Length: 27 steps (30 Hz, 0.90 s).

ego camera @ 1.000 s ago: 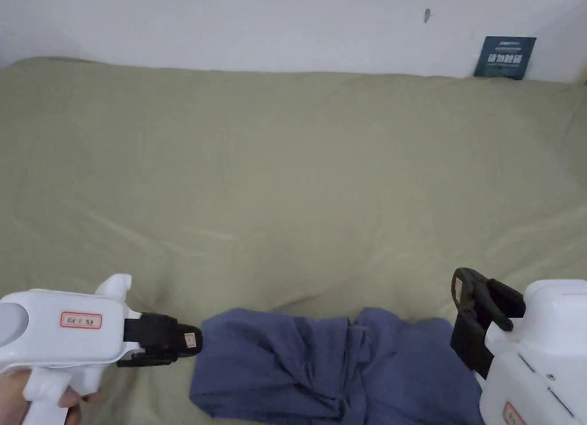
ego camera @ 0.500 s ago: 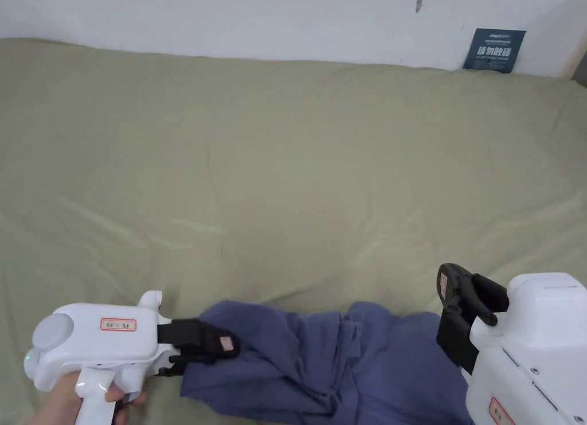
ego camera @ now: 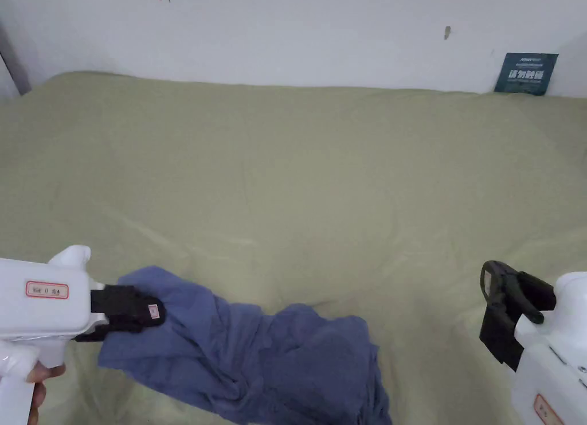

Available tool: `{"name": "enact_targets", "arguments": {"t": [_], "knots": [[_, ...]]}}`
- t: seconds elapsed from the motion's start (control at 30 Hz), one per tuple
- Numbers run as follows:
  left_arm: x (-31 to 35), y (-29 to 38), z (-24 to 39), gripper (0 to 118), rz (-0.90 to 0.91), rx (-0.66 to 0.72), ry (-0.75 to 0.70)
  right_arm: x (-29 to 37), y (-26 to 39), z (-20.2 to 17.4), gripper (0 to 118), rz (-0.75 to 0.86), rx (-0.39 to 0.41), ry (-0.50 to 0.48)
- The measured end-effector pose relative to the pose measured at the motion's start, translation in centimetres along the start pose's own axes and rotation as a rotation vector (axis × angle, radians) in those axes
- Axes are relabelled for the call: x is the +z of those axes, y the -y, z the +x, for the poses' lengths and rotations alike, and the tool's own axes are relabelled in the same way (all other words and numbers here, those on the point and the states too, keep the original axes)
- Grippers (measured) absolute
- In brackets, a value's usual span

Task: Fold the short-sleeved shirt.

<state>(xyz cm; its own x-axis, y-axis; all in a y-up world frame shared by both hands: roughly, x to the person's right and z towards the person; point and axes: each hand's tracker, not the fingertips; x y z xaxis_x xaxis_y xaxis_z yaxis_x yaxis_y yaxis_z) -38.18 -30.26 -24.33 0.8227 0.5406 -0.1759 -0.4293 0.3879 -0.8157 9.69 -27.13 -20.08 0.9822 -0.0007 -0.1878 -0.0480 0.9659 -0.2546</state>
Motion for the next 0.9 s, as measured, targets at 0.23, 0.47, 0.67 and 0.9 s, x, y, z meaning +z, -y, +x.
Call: {"name": "enact_targets", "arguments": {"t": [0.23,0.47,0.67,0.9], "knots": [[-3.7,1.5,9.4,12,-0.067,-0.201,-0.156,1.5,0.0,0.5,0,0.019,-0.022,0.004],[-12.1,6.4,17.4,12,-0.107,-0.333,-0.187,2.2,0.9,1.8,0,-0.004,-0.029,0.031],[-18.4,10.2,18.6,114,-0.177,-0.414,-0.125,2.9,1.4,3.2,0,-0.029,-0.044,0.069],[-11.4,6.3,16.1,0,-0.081,-0.23,0.113,2.3,1.9,4.7,0,-0.045,-0.097,0.101]]}}
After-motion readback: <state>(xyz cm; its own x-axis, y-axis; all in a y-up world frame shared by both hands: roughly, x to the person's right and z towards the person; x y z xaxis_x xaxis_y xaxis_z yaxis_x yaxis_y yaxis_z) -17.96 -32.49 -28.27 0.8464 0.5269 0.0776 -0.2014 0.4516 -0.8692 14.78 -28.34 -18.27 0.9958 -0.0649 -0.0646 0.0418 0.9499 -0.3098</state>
